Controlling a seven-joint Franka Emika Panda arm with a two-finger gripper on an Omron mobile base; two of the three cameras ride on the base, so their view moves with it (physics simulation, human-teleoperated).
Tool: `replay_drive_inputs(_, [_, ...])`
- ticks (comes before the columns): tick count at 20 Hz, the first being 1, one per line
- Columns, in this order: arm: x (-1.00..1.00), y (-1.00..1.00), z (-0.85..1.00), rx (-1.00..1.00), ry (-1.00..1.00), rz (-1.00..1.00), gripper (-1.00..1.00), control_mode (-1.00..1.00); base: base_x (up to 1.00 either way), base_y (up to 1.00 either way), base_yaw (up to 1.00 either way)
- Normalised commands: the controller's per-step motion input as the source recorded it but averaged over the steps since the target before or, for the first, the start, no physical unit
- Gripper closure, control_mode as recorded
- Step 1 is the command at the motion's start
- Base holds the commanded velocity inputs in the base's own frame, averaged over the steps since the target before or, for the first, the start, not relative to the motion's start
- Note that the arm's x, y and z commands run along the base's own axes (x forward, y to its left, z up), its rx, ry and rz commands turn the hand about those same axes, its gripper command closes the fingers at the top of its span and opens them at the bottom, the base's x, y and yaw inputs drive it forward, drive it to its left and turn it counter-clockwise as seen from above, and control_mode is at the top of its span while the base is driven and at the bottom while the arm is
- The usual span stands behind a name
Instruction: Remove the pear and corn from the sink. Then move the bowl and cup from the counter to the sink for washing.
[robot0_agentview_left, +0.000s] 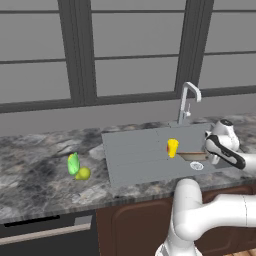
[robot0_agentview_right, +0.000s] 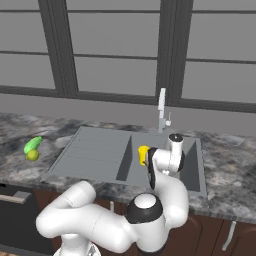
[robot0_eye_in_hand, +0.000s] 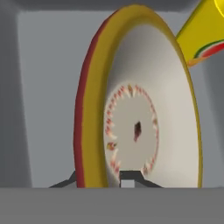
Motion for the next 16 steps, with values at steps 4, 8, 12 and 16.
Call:
replay_drive_inputs(4, [-0.06, 0.18, -0.22, 0.00, 0.10, -0.07, 1.00, -1.00, 0.00, 0.00, 0.00])
replay_drive_inputs(8, [-0.08, 0.17, -0.27, 0.00, 0.05, -0.05, 1.00, -1.00, 0.00, 0.00, 0.00])
replay_drive_inputs(12, [-0.10, 0.20, -0.31, 0.00, 0.01, -0.05, 1.00, -1.00, 0.00, 0.00, 0.00])
replay_drive_inputs(16, [-0.11, 0.17, -0.31, 0.00, 0.00, -0.04, 1.00, -1.00, 0.00, 0.00, 0.00])
